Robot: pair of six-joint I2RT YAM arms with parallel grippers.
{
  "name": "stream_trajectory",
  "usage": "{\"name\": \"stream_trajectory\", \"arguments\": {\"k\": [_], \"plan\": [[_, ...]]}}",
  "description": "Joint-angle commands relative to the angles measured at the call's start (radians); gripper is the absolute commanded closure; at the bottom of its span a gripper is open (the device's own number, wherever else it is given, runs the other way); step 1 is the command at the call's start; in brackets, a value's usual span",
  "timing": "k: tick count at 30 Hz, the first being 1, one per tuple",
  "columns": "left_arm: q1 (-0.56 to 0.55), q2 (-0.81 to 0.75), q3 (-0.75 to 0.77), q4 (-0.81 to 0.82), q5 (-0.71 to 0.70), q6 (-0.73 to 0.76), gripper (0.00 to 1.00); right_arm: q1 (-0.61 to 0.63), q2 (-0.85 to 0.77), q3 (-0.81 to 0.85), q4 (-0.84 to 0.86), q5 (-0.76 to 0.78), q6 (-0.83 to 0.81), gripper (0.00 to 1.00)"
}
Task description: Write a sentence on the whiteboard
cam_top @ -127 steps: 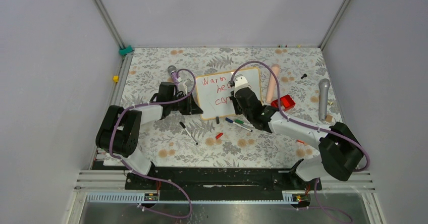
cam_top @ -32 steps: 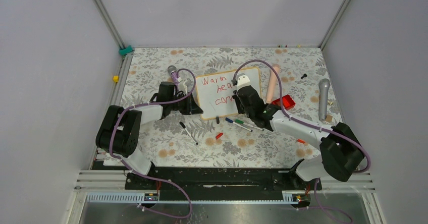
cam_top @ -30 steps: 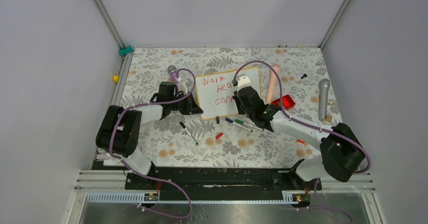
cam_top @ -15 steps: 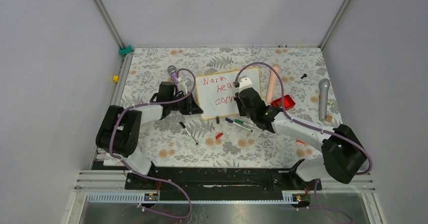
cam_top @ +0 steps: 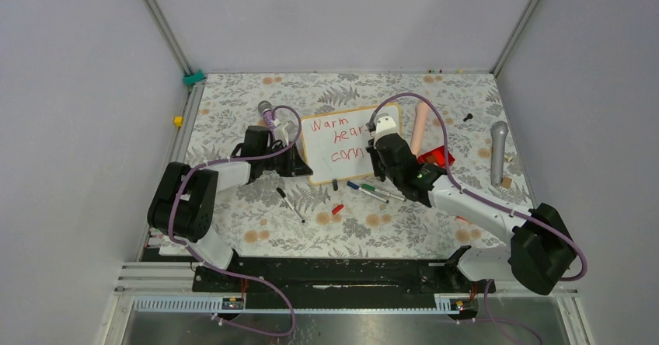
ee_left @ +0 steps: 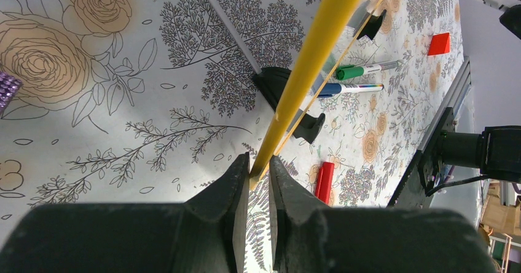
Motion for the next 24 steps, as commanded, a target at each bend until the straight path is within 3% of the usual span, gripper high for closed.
{"name": "stream_trajectory", "arguments": {"k": [1, 24], "plan": [[0.008, 0.011, 0.036, 0.016, -0.033, 0.011, 0.99, -0.018, 0.006, 0.048, 0.006, 0.029, -0.014, 1.0], [0.007, 0.012, 0.037, 0.016, -0.034, 0.011, 0.99, -0.027, 0.09, 0.09, 0.057, -0.034, -0.013, 1.0]]}}
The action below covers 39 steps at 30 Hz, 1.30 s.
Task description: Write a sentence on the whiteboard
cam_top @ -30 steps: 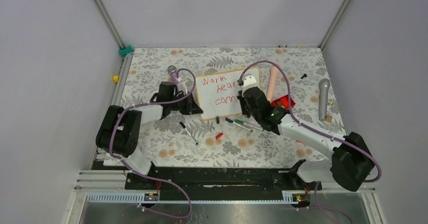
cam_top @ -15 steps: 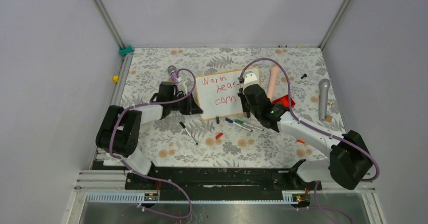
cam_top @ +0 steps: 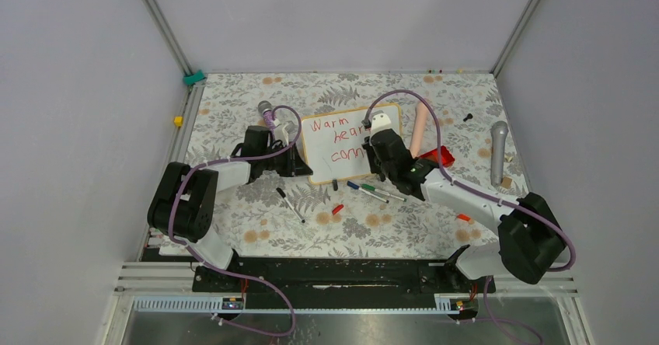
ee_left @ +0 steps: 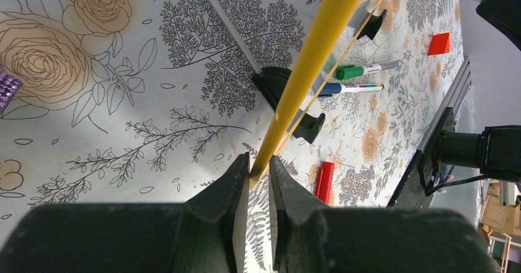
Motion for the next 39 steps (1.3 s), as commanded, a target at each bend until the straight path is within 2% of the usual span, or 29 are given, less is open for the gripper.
{"name": "stream_trajectory", "arguments": {"k": [1, 20, 39], "plan": [[0.008, 0.012, 0.038, 0.018, -0.034, 0.01, 0.99, -0.007, 0.01, 0.054, 0.045, -0.021, -0.01, 1.0], [0.008, 0.012, 0.037, 0.018, -0.034, 0.01, 0.99, -0.007, 0.055, 0.078, 0.026, 0.042, -0.025, 1.0], [0.007, 0.011, 0.037, 0.016, -0.034, 0.01, 0.99, -0.027, 0.03, 0.073, 0.021, 0.082, -0.038, 1.0]]}}
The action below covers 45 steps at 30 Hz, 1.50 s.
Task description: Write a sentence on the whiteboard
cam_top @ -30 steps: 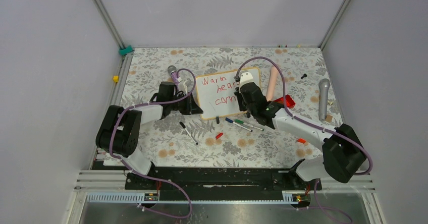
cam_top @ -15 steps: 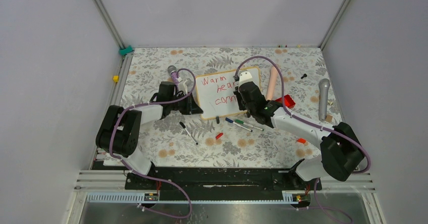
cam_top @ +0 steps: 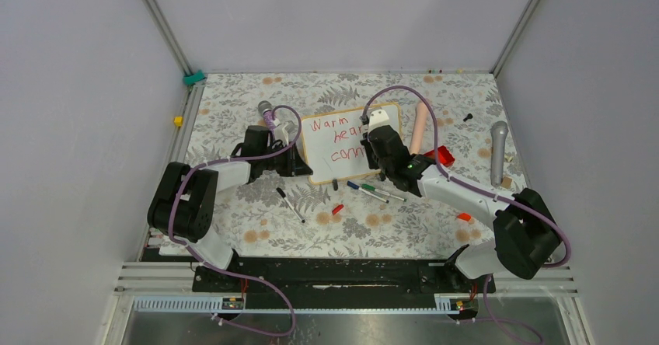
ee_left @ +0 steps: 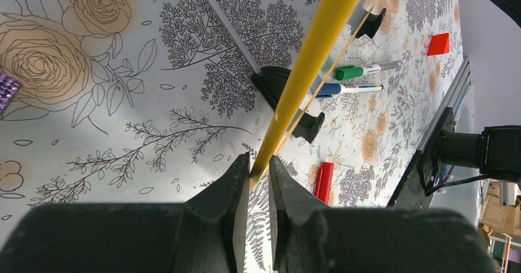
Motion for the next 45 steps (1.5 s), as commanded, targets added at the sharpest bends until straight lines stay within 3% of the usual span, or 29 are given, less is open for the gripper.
{"name": "stream_trajectory", "arguments": {"k": [1, 45], "plan": [[0.008, 0.011, 0.036, 0.016, -0.035, 0.01, 0.99, -0.023, -0.013, 0.031, 0.003, 0.058, -0.021, 1.0], [0.008, 0.013, 0.038, 0.016, -0.034, 0.012, 0.99, -0.036, 0.026, 0.091, 0.003, -0.042, -0.009, 1.0]]}}
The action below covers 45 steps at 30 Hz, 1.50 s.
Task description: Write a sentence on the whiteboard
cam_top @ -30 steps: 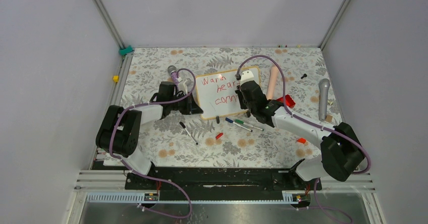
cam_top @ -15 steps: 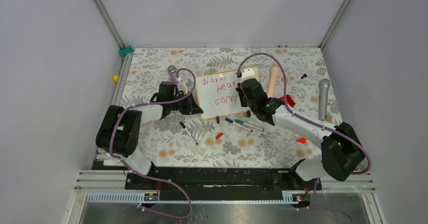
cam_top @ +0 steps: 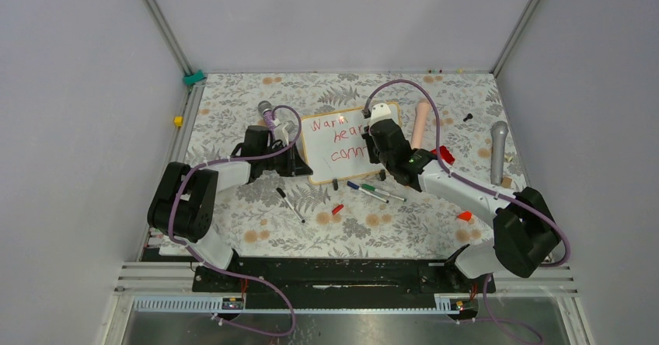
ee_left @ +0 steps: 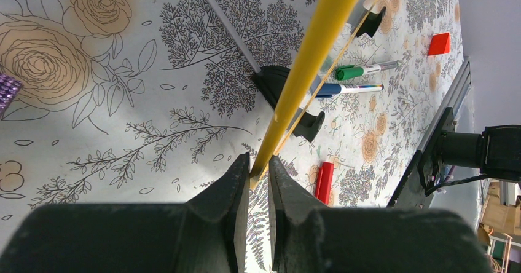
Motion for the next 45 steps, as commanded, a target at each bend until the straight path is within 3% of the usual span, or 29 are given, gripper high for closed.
{"name": "stream_trajectory", "arguments": {"k": [1, 23, 45], "plan": [[0.007, 0.012, 0.037, 0.016, -0.034, 0.011, 0.99, -0.008, 0.016, 0.044, 0.021, -0.032, 0.0, 1.0], [0.007, 0.011, 0.036, 0.015, -0.034, 0.011, 0.99, -0.008, -0.003, -0.015, -0.021, -0.08, 0.025, 1.0], [0.007, 0.011, 0.035, 0.016, -0.034, 0.01, 0.99, -0.009, -0.042, -0.053, -0.057, -0.011, 0.017, 1.0]]}}
